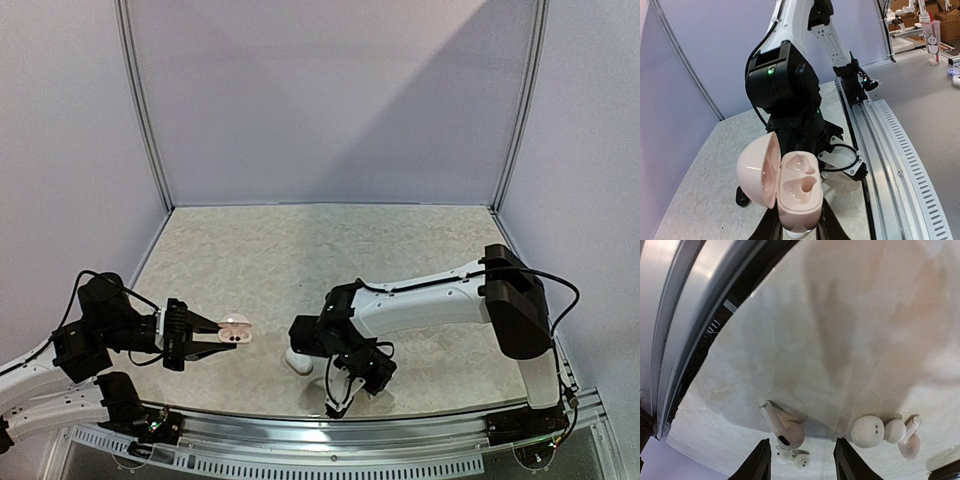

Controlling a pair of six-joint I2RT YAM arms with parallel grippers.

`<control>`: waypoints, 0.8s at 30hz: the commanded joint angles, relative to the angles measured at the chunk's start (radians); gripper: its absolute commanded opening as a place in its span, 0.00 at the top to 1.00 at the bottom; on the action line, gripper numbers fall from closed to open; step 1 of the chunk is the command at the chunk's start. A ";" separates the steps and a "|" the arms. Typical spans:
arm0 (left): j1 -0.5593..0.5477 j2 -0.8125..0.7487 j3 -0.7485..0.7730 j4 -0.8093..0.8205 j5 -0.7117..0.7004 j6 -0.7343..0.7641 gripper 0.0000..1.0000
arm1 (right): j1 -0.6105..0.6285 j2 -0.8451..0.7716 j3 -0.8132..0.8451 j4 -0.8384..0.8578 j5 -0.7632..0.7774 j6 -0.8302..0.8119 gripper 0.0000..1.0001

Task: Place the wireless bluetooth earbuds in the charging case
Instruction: Insert the right earbud into the right side groove of the charging case.

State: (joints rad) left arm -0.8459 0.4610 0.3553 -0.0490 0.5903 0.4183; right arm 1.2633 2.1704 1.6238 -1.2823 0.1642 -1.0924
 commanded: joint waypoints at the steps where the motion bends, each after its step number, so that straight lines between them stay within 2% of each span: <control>1: 0.013 0.006 -0.006 -0.010 0.006 0.001 1.00 | 0.001 -0.081 0.014 0.004 0.065 0.037 0.54; 7: 0.013 -0.001 -0.003 -0.007 0.002 -0.007 1.00 | 0.002 -0.180 0.084 0.020 0.074 0.162 0.52; 10: 0.016 -0.006 -0.001 0.001 -0.006 -0.020 1.00 | 0.001 -0.262 0.069 0.080 0.063 0.294 0.52; 12: 0.017 -0.011 -0.002 0.009 -0.007 -0.031 1.00 | 0.000 -0.315 0.042 0.169 0.094 0.450 0.51; 14: 0.018 -0.014 0.000 0.016 -0.006 -0.042 1.00 | -0.002 -0.361 0.028 0.258 0.209 0.678 0.46; 15: 0.019 -0.016 0.001 0.019 -0.007 -0.045 1.00 | -0.008 -0.371 0.042 0.258 0.251 0.871 0.45; 19: 0.019 -0.015 0.006 0.023 -0.008 -0.059 1.00 | -0.049 -0.361 0.085 0.188 0.268 1.408 0.47; 21: 0.019 -0.015 0.009 0.021 -0.012 -0.067 1.00 | -0.072 -0.361 0.064 0.165 0.234 1.637 0.51; 22: 0.019 -0.016 0.011 0.018 -0.011 -0.071 1.00 | -0.078 -0.363 0.046 0.161 0.201 1.797 0.55; 24: 0.019 -0.018 0.015 0.014 -0.008 -0.081 1.00 | -0.080 -0.372 -0.006 0.162 0.159 1.998 0.63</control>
State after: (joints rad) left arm -0.8394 0.4511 0.3553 -0.0418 0.5861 0.3668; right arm 1.2049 1.8027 1.6897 -1.0985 0.3790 0.2558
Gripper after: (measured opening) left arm 0.189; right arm 0.443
